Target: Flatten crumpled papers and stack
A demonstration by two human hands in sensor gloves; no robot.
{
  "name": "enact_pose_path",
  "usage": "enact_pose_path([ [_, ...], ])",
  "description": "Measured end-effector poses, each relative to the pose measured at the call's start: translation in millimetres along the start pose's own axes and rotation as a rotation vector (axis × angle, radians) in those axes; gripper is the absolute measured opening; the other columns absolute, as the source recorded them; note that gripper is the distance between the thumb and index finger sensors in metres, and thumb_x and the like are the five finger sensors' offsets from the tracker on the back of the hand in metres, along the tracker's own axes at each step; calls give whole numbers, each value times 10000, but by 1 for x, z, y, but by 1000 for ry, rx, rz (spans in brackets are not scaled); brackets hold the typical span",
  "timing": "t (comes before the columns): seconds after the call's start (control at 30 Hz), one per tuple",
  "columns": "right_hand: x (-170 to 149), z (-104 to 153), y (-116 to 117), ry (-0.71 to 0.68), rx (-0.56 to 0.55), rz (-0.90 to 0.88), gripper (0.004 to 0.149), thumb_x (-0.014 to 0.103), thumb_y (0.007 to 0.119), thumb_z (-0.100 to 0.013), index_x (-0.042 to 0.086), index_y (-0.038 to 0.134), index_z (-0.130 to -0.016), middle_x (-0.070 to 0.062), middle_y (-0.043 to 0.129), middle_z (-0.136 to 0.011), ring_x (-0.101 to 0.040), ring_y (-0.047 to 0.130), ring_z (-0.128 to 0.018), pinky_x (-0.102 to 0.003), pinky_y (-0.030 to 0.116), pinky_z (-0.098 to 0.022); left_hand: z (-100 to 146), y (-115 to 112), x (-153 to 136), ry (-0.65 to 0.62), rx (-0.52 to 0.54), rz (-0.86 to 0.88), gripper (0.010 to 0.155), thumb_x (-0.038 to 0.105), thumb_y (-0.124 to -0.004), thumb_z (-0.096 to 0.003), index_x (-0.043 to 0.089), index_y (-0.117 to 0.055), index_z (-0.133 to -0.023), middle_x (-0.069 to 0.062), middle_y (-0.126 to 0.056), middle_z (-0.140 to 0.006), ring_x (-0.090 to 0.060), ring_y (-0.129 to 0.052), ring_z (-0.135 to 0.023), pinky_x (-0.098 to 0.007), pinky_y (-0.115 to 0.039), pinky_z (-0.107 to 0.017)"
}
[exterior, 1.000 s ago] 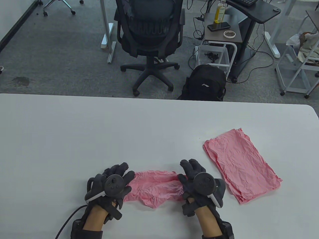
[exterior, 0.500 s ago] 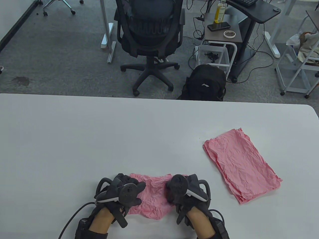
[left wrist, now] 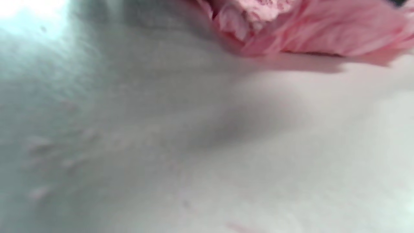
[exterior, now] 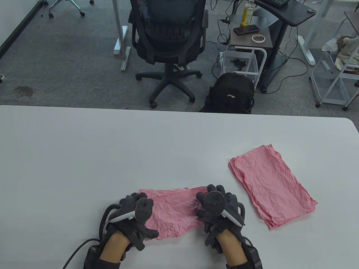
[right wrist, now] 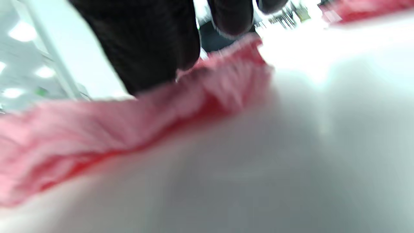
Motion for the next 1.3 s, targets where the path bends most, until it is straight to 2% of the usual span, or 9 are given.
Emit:
enact_pose_path([
  [0.13,25,1,4,-160,83,-31,404,215,894,-442,194,864,-844,-161,770,-963,-494,519,-990,-767,341,-639,0,5,0,-32,62,1,914,643,-735,-485,281,-240,-1162,-116,-88,-1167,-423,-122,-1132,-707,-193,-757],
  [0.23,33,3,27,-220,292,-53,663,393,957,-410,242,681,-994,-179,547,-1091,-535,355,-1018,-784,246,-633,-1,2,0,-35,33,26,841,630,-721,-494,339,-312,-1169,-142,-179,-1183,-444,-221,-1138,-714,-229,-756],
  [0.27,36,2,32,-228,312,-61,620,370,952,-417,246,709,-974,-187,525,-1095,-540,327,-1016,-782,221,-631,-1,2,-1,-32,15,49,837,628,-711,-499,341,-296,-1167,-134,-144,-1178,-440,-184,-1135,-710,-213,-757],
  [0.37,39,-1,29,-243,235,-66,394,312,842,-469,213,834,-850,-181,627,-1045,-524,402,-1006,-772,272,-635,-1,2,-5,-40,36,63,836,631,-733,-490,352,-328,-1166,-127,-161,-1180,-422,-193,-1140,-708,-222,-758],
  [0.53,24,0,26,-186,282,-332,424,342,728,-507,101,803,-847,-214,734,-969,-541,457,-985,-797,282,-612,-2,1,-7,-74,2,123,837,621,-749,-489,362,-329,-1165,-85,-125,-1177,-411,-139,-1137,-708,-195,-758],
  [0.83,13,-4,21,-36,139,0,546,299,894,-450,168,690,-940,-182,689,-995,-545,555,-950,-759,379,-633,-2,0,-6,-70,-17,131,871,600,-785,-473,355,-311,-1161,-67,-107,-1171,-400,-112,-1134,-707,-187,-758],
  [0.97,10,-4,11,-51,53,32,425,246,941,-416,152,822,-813,-152,802,-842,-509,613,-933,-756,402,-632,-2,1,-7,-67,-15,131,881,606,-786,-470,344,-305,-1161,-68,-105,-1170,-400,-112,-1134,-705,-189,-758],
  [1.1,7,-6,19,-43,117,-8,384,324,839,-476,147,883,-814,-187,815,-851,-523,619,-923,-766,396,-620,-2,1,-7,-70,-16,135,883,602,-791,-468,341,-308,-1160,-67,-107,-1169,-400,-111,-1133,-705,-186,-758],
  [1.3,-5,-5,20,109,195,26,456,287,887,-456,168,795,-886,-143,733,-937,-526,553,-953,-756,383,-630,-1,1,-10,-60,-13,147,891,592,-810,-457,340,-321,-1158,-65,-119,-1169,-397,-119,-1133,-704,-191,-757],
])
Point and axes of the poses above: the tracker on the back of each hand, its own x axis roughly to the thumb side, its own z axis roughly from the fingertips to the wrist, y = z × x, the point moved 2 cm from there along -z, roughly from the wrist to the fingertips
